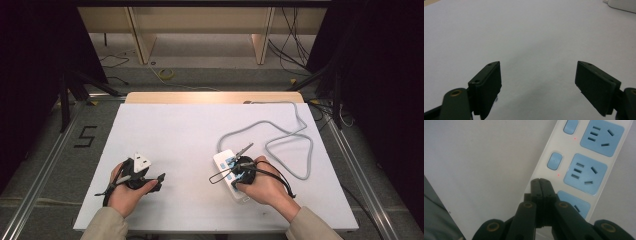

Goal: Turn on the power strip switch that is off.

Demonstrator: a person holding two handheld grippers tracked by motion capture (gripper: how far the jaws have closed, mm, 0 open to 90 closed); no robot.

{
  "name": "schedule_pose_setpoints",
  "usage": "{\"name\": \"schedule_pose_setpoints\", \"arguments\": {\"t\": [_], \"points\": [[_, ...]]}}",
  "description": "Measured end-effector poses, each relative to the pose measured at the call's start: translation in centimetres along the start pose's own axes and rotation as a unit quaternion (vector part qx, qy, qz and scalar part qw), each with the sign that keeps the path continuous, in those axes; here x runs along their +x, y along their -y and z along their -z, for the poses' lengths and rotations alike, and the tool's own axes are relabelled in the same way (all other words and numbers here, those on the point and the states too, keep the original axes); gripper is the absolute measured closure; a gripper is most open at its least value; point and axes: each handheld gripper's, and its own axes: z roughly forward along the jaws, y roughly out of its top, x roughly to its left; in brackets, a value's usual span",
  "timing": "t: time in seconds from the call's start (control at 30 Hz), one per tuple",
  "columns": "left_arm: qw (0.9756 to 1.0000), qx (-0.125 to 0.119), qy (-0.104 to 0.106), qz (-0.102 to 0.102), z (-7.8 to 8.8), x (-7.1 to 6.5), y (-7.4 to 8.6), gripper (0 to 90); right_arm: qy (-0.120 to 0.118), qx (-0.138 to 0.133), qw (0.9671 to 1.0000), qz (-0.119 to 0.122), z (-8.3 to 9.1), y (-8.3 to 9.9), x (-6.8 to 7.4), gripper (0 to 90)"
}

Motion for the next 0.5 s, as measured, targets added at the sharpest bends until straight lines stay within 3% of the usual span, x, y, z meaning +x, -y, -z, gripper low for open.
{"name": "schedule_pose_setpoints", "arguments": {"t": [0.5], "points": [[1.0000, 0.003, 0.000, -0.002, -0.03, -0.08, -0.02, 21.1, 0.007, 0.002, 1.0000, -0.005, -0.07, -0.02, 0.17, 90.0]]}}
